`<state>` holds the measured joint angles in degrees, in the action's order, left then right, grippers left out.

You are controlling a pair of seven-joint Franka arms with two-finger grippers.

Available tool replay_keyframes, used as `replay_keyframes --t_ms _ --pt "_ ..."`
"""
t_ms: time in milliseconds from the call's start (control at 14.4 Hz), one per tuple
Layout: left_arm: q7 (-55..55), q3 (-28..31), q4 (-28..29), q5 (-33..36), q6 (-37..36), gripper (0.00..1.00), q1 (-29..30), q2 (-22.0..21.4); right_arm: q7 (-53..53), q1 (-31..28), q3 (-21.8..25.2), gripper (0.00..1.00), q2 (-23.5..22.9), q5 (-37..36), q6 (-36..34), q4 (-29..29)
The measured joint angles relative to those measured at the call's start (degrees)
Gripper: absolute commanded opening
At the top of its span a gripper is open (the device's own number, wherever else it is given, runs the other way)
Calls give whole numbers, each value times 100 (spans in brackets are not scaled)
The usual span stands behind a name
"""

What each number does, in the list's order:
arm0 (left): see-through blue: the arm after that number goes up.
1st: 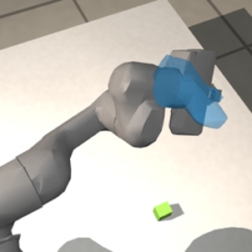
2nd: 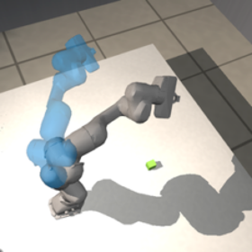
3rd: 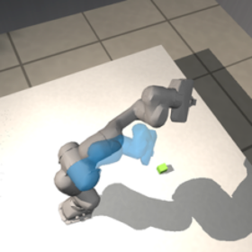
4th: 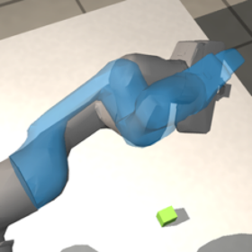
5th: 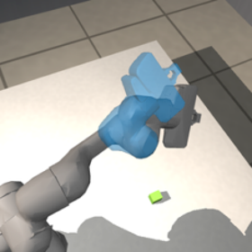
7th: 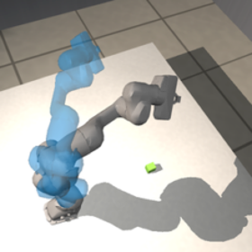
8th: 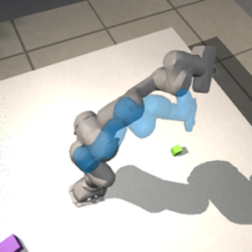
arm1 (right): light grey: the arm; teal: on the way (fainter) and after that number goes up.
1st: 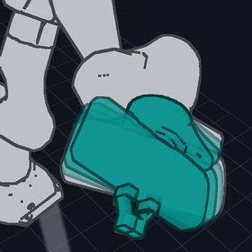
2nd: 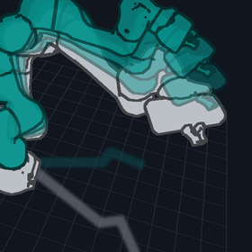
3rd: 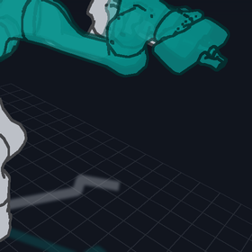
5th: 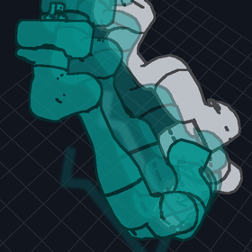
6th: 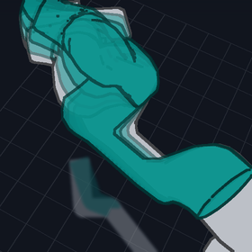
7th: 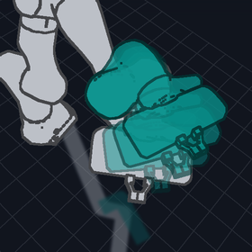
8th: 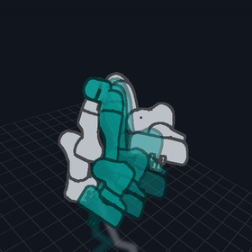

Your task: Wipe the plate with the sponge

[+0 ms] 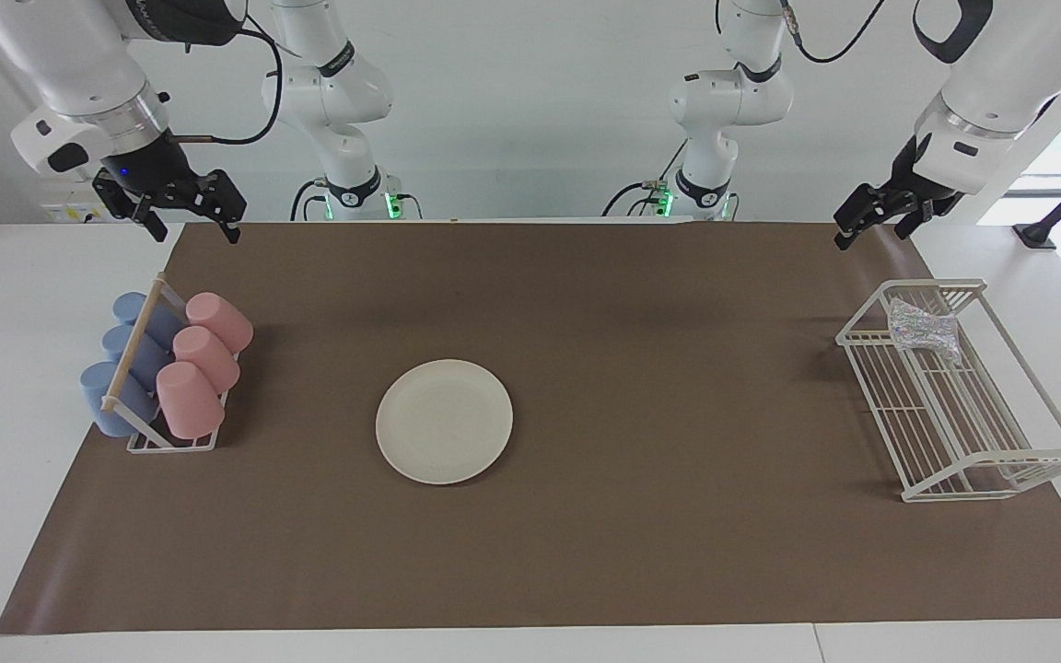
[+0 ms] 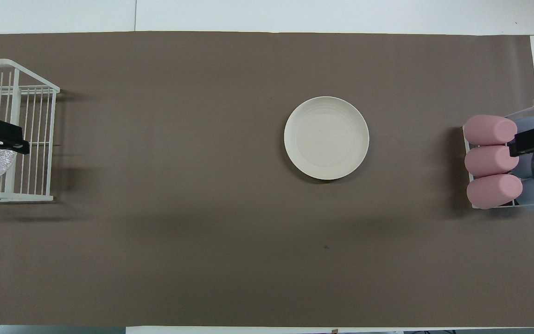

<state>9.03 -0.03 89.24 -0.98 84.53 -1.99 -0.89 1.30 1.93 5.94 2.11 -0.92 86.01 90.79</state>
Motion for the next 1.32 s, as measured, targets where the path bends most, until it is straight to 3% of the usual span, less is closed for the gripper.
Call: replay_keyframes --t_ms 833,1110,1319 --pt "208 17 97 98 220 100 6 -10 0 0 0 100 0 0 1 0" --pt "277 -33 466 1198 402 100 -59 76 -33 0 0 100 0 0 11 0" --pt "323 -60 596 2245 491 100 -323 485 -592 2 -7 100 0 0 11 0"
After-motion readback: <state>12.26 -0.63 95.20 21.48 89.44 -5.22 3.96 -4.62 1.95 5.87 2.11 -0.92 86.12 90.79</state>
